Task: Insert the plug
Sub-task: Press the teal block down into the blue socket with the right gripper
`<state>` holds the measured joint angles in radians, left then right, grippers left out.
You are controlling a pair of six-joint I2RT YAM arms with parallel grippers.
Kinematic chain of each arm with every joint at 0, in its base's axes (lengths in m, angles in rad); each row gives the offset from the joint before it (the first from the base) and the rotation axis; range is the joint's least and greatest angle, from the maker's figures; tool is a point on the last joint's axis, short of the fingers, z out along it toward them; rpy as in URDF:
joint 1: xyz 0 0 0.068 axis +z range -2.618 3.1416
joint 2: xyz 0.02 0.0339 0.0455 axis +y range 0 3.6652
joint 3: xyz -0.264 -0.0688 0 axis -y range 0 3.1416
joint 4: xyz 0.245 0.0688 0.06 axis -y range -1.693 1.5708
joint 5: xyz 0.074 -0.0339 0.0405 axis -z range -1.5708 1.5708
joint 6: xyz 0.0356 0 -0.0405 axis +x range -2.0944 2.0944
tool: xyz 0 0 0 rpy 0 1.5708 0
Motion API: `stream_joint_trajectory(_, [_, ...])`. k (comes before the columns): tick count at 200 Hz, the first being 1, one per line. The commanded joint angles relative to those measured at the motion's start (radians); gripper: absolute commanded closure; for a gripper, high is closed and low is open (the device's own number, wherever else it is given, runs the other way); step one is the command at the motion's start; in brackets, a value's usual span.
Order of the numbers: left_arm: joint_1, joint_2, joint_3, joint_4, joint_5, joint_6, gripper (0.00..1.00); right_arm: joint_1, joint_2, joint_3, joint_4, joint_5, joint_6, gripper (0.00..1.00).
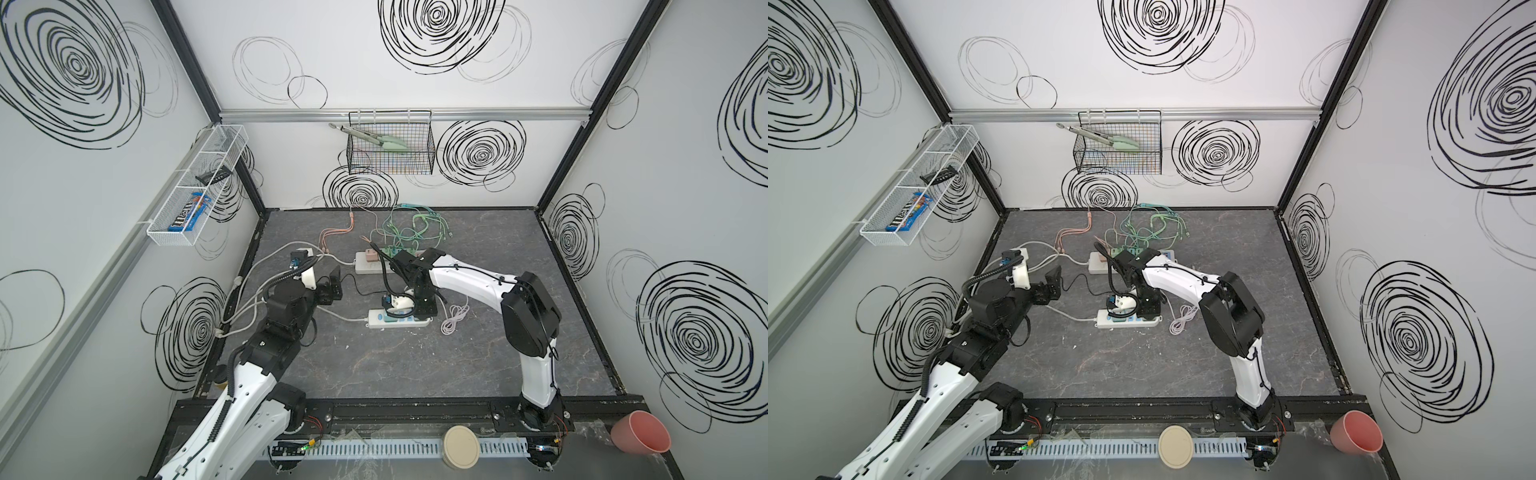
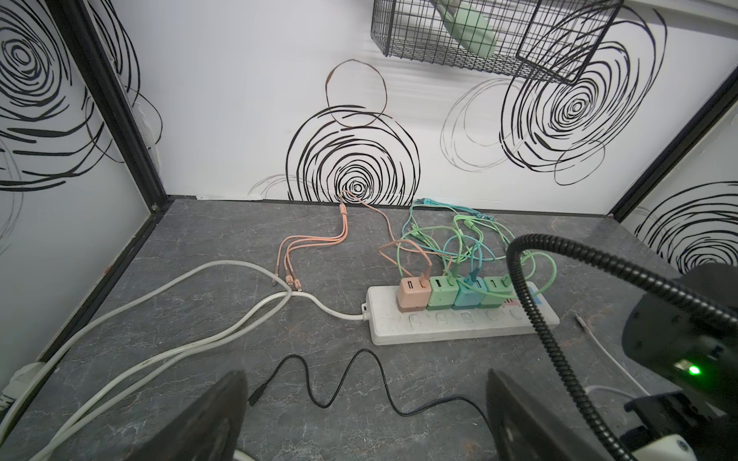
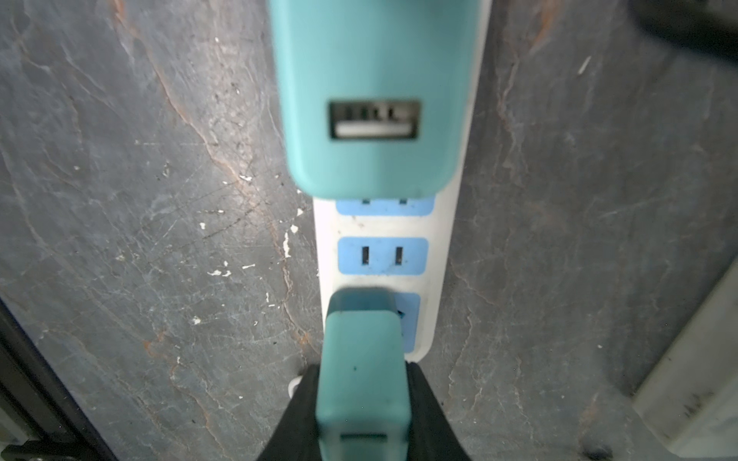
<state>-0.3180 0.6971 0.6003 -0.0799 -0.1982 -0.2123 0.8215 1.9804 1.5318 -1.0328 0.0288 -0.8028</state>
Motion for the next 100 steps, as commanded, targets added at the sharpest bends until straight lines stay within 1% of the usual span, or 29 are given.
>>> stream_joint_trajectory(1, [0.009, -0.008, -0.002, 0.039, 0.005, 0.01, 0.04, 0.026, 0.076, -0.162, 0.119, -0.009, -0.025, 1.0])
stream_joint_trajectory(15, [0.009, -0.011, -0.004, 0.04, 0.0, 0.01, 0.04, 0.039, 0.05, -0.233, 0.173, 0.018, -0.019, 1.0])
stream_joint_trajectory(30, [0.009, -0.01, -0.004, 0.044, 0.008, 0.01, 0.04, 0.041, 0.041, -0.268, 0.2, 0.04, -0.012, 1.0])
stream_joint_trajectory(49, [0.01, -0.001, 0.002, 0.037, 0.022, 0.006, 0.04, 0.04, 0.052, -0.26, 0.178, 0.042, -0.006, 1.0])
stream_joint_trajectory(70, [0.01, 0.007, 0.013, 0.02, 0.023, 0.007, 0.04, 0.033, 0.075, -0.227, 0.158, 0.0, -0.003, 1.0])
stream_joint_trajectory(100, [0.01, 0.008, 0.01, 0.022, 0.023, 0.01, 0.04, 0.027, 0.101, -0.195, 0.143, -0.02, -0.012, 1.0])
